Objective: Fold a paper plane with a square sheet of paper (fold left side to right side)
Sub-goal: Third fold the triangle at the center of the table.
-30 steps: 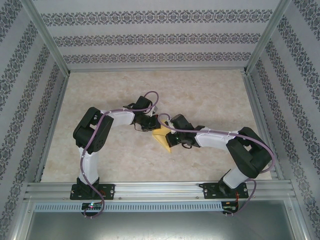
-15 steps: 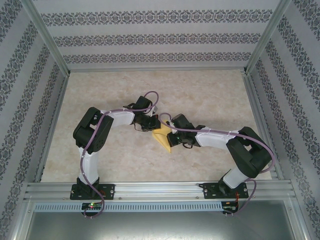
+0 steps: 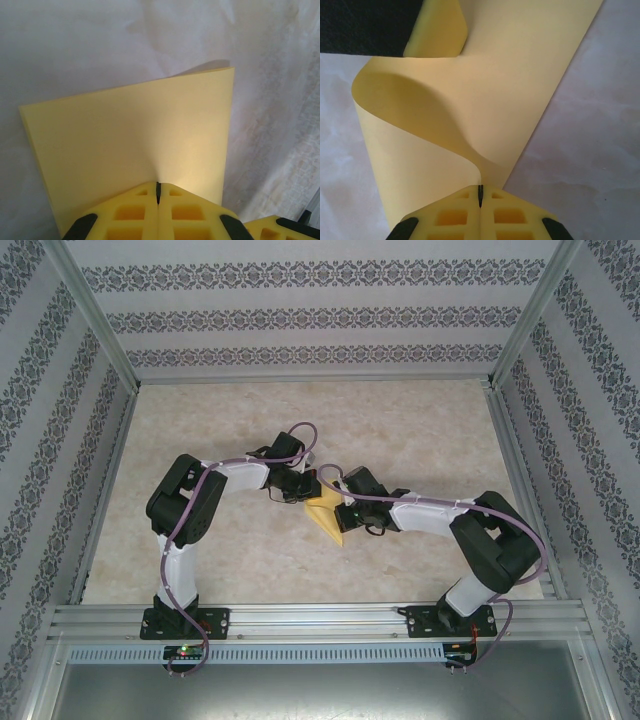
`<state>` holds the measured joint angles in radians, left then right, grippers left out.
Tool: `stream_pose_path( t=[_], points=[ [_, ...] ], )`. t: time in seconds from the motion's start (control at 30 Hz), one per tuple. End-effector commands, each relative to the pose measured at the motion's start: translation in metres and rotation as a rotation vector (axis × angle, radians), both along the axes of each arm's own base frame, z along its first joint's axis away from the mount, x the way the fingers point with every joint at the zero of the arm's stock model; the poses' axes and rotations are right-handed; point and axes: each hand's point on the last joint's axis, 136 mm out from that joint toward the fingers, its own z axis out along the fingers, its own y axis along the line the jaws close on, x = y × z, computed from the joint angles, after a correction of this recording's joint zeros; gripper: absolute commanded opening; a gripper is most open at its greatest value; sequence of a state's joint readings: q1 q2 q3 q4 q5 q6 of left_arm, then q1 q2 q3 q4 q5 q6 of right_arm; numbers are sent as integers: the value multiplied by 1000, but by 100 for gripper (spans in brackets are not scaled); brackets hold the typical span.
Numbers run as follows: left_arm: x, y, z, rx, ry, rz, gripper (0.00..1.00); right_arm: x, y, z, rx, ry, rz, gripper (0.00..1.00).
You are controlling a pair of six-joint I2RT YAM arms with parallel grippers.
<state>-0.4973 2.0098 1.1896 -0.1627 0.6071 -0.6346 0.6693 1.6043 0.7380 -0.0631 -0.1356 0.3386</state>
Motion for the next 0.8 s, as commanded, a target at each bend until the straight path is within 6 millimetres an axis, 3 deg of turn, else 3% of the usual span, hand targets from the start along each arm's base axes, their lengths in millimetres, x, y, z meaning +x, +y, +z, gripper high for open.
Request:
stream_pose_path(
  t=[0.0,0.47,0.57,0.77],
  points=[
    [-22,11,-32,85,76,-17,6,9,1,2,-6,-6,-21,0],
    [-19,12,-20,92,47,-19,9,-15,-12,-21,-56,92,-13,0],
    [-14,13,-9,103,24,-20,15,-20,-15,-25,-65,112,-13,0],
    [12,19,32,101,-56,-11,27,-25,-13,-25,-63,126,9,0]
  ],
)
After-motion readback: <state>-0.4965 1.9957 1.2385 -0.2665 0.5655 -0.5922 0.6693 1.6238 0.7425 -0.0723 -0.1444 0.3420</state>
